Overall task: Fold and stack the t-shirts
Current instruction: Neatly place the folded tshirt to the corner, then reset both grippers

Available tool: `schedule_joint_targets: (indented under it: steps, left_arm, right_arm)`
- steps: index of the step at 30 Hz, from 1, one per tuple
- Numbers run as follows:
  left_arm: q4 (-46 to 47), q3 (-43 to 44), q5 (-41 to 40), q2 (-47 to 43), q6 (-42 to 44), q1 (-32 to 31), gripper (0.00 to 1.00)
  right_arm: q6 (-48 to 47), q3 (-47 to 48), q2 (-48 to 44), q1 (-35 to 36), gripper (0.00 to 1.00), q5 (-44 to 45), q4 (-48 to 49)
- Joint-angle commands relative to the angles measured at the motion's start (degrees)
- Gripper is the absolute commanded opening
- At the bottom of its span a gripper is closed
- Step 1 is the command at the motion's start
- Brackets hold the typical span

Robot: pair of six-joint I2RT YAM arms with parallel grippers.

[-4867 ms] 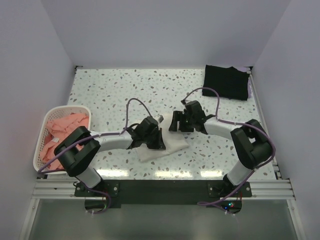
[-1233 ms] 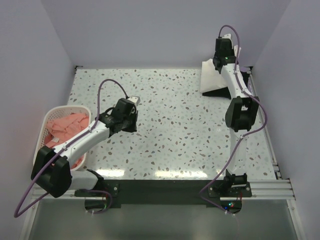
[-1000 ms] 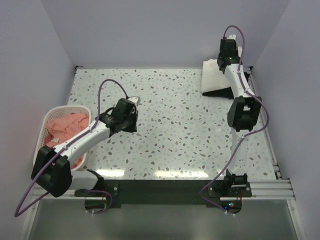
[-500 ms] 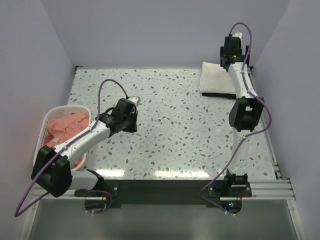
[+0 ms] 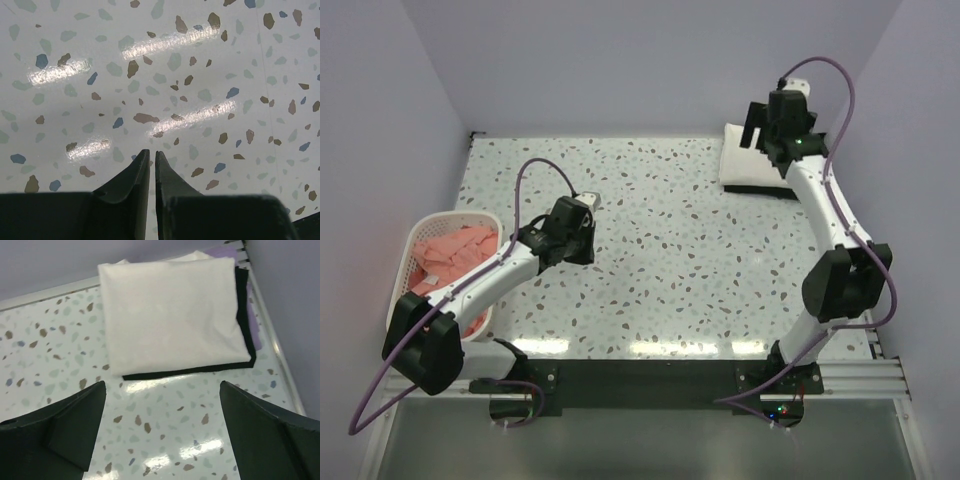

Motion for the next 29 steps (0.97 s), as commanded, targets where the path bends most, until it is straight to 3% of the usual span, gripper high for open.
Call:
schedule_joint_targets:
  steps: [1, 7, 12, 20, 29]
  left_arm:
    - [2.14, -0.11, 0.48, -2.40, 1.33, 0.49, 0.14]
    - [2.67, -0.11, 2.50, -3.19, 1.15, 0.66, 0.14]
    - [3.37, -0.02, 4.34, -3.63, 0.62, 0.84, 0.14]
    - [3.20, 0.06, 3.12, -3.46, 0.54, 0.93, 0.14]
    - [3.72, 0.07, 4.08, -3.55, 0.71, 1.37, 0.15]
  right_arm:
    - [5.69, -12.79, -7.43, 9.25, 0.99, -3.39, 6.66]
    - [10.96, -32.84, -18.06, 22.01, 0.99, -5.32, 13.51]
    - [14.21, -42.19, -24.49, 30.90, 0.99, -6.28, 15.82]
    - [16.95, -51.26, -36.18, 31.53, 0.99, -12.44, 13.90]
    - [15.45, -51.25, -37.33, 31.53, 0.99, -12.10, 8.96]
